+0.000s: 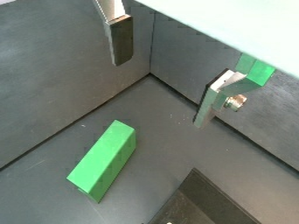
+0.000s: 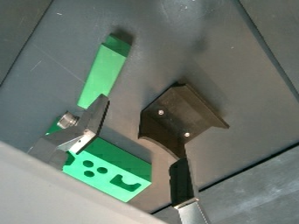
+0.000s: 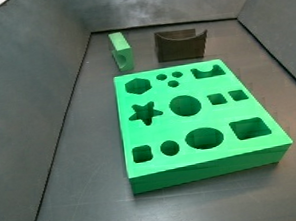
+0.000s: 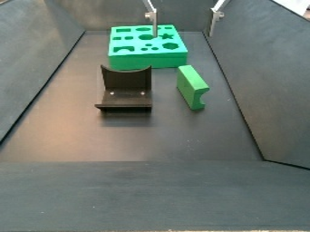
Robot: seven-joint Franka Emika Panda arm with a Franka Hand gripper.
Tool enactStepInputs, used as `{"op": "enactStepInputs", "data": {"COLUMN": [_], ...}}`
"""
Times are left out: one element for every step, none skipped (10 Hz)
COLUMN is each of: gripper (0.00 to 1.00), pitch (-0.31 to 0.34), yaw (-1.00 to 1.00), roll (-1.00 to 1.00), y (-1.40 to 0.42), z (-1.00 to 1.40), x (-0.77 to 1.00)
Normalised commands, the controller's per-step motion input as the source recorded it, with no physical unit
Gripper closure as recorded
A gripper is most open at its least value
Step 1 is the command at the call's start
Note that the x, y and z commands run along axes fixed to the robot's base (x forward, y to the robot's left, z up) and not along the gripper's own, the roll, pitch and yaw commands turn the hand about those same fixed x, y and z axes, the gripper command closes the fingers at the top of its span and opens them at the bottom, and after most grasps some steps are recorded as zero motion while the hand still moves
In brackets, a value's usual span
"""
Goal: Pick up the arch object. Move up. Place the arch object on the fixture. Regrasp the arch object. Rotate the arch object. Move to above the board. Insert the arch object.
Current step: Pick up the arch object.
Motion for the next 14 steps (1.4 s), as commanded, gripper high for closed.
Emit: {"op": "enactStepInputs", "data": {"gripper": [0.00, 0.00, 0.00, 0.00, 0.00, 0.00, 0.00, 0.00, 0.00, 0.00, 0.00, 0.00, 0.00, 0.00], "pitch": [0.000, 0.000, -0.003, -0.061, -0.083, -0.116, -0.103, -0.063, -0.084, -0.124, -0.139, -0.147, -0.133, -0.127], "yaw": [0.00, 0.11, 0.20, 0.23, 0.24, 0.25, 0.26, 0.25, 0.23, 0.25, 0.29, 0.24, 0.23, 0.19], "roll": [0.12, 0.01, 0.00, 0.02, 0.02, 0.01, 0.01, 0.00, 0.00, 0.00, 0.06, 0.09, 0.07, 0.05], "y": [0.00, 0.00, -0.12, -0.37, -0.44, -0.47, -0.43, -0.33, -0.20, -0.01, 0.00, 0.07, 0.07, 0.11], "z": [0.00, -0.25, -0.53, -0.63, -0.72, -0.72, -0.63, -0.58, -0.57, -0.54, -0.55, -0.57, -0.55, -0.58], "x": [0.00, 0.00, 0.00, -0.07, -0.09, -0.19, -0.16, -0.05, -0.11, -0.21, -0.23, -0.26, -0.22, -0.19]}}
